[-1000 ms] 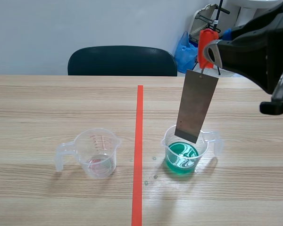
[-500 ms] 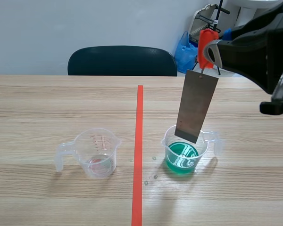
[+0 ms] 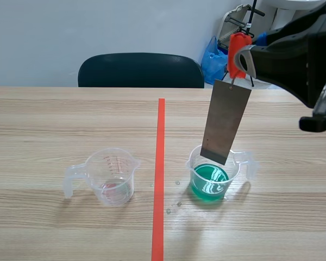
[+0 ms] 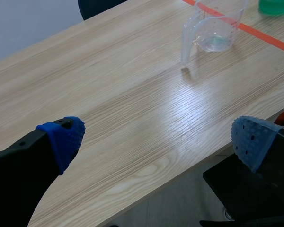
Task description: Do the redox reaction experiment
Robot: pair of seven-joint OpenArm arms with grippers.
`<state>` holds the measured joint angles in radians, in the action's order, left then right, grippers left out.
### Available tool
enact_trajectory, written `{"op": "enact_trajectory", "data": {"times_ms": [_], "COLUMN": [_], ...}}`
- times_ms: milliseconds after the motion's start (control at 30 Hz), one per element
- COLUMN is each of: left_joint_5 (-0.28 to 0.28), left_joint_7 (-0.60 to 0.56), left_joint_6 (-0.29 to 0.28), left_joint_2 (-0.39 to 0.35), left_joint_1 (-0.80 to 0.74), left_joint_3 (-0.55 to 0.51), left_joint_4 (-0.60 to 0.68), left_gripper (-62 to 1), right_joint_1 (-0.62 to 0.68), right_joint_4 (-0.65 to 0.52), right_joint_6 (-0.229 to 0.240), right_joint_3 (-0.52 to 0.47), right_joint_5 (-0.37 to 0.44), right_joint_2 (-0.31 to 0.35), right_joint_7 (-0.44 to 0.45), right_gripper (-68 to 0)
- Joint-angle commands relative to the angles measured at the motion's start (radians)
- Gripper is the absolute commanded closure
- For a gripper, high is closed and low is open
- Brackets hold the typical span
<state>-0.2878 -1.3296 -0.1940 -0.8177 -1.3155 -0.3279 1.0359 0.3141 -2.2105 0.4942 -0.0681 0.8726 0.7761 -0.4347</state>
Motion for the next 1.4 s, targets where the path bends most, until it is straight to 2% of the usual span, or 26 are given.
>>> {"op": "enact_trajectory", "data": {"times_ms": [0,1033,1367], "left_joint_5": [-0.006,-0.007,-0.007], "left_joint_7": [-0.017,-0.026,-0.025], "left_joint_6": [-0.002,-0.002,-0.002], "left_joint_2": [0.003,0.003,0.002], "left_joint_1": [-0.001,-0.001,-0.001], "left_joint_3": [-0.005,-0.005,-0.005], "left_joint_4": [0.01,0.01,0.01], "left_gripper": [-62.3,-62.3,-62.3], "right_joint_1": [-0.01,-0.013,-0.054], "right_joint_4": [-0.005,-0.005,-0.005], "right_joint_6": [-0.003,-0.003,0.001], "right_joint_3": [-0.012,-0.012,0.012], "right_joint_5": [0.008,0.008,0.016], "right_joint_2": [0.013,0.013,0.013], "right_joint_7": [0.022,0.022,0.029], "right_gripper": [-0.8,-0.8,-0.8]}}
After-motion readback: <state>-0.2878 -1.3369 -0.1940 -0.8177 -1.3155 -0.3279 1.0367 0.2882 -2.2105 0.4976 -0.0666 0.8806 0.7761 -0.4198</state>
